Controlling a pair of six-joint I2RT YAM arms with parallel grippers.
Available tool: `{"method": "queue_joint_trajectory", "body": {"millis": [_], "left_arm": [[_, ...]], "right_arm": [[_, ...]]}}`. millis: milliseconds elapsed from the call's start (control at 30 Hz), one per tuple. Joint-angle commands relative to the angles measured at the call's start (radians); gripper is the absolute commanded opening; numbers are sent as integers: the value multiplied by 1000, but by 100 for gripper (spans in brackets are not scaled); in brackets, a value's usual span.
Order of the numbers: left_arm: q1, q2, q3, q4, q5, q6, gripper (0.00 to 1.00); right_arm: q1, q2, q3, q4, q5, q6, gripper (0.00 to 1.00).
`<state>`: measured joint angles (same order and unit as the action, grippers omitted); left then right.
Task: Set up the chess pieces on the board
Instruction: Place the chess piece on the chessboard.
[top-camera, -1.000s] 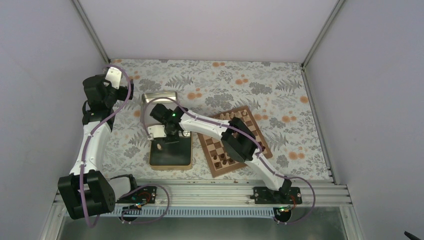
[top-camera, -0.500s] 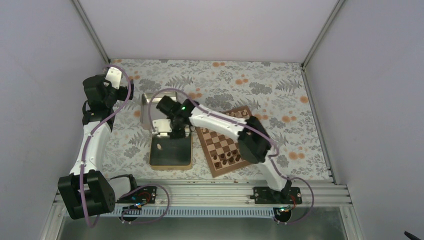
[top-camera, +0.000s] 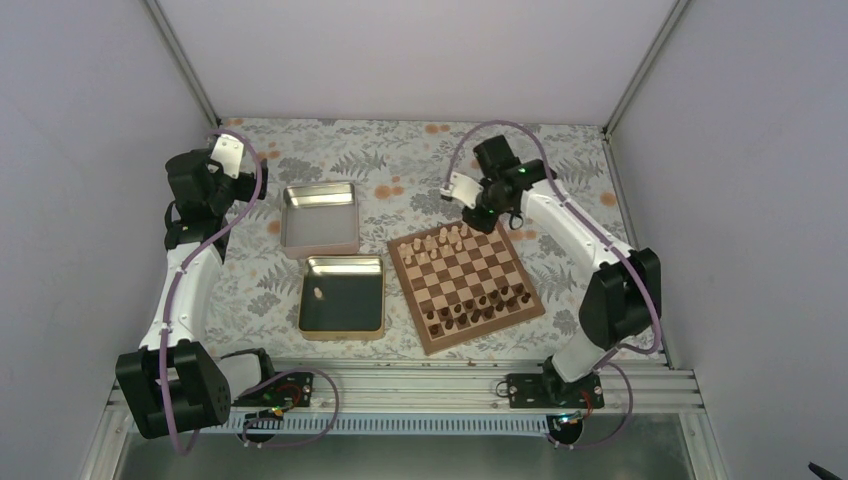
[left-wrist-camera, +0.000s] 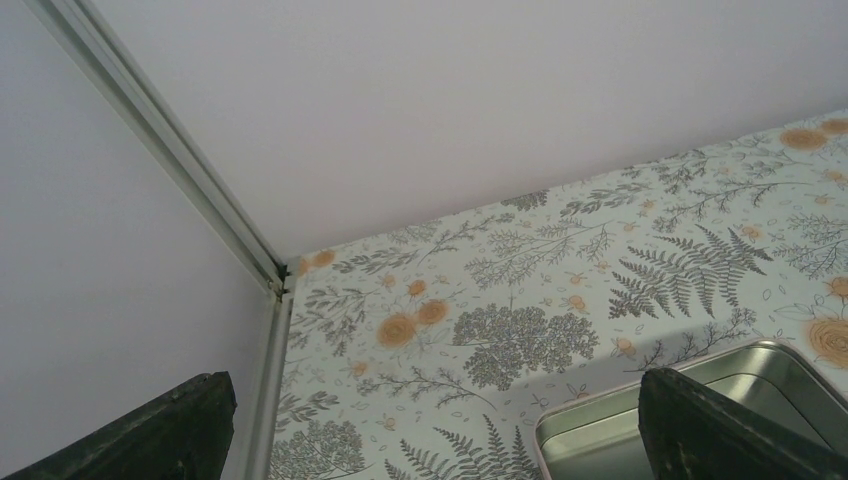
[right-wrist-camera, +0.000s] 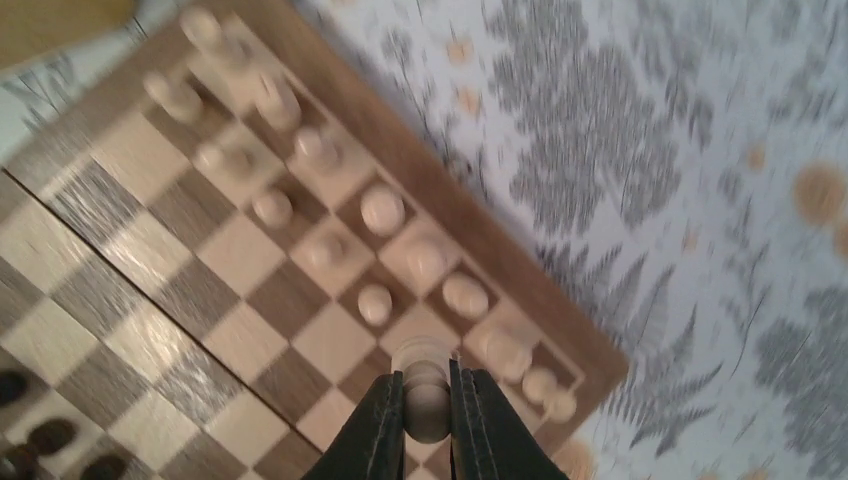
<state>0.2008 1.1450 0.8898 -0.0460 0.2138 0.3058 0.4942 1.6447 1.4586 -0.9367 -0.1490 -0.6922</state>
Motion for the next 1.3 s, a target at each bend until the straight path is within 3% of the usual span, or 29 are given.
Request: {"method": "queue_joint_trajectory", "body": {"millis": [0, 267, 600, 1267], "left_arm": [[9, -9, 5, 5, 14, 0, 100], [8, -6, 7, 3, 17, 0, 100], [8, -7, 11, -2, 17, 0, 100], [9, -9, 6, 2, 16, 0, 100]], "right_arm": [[-80, -48, -106, 24, -59, -19, 4], [-129, 7, -183, 85, -100, -41, 5], [-143, 131, -148, 102, -113, -52, 5], [-154, 188, -120, 109, -81, -48, 6]]}}
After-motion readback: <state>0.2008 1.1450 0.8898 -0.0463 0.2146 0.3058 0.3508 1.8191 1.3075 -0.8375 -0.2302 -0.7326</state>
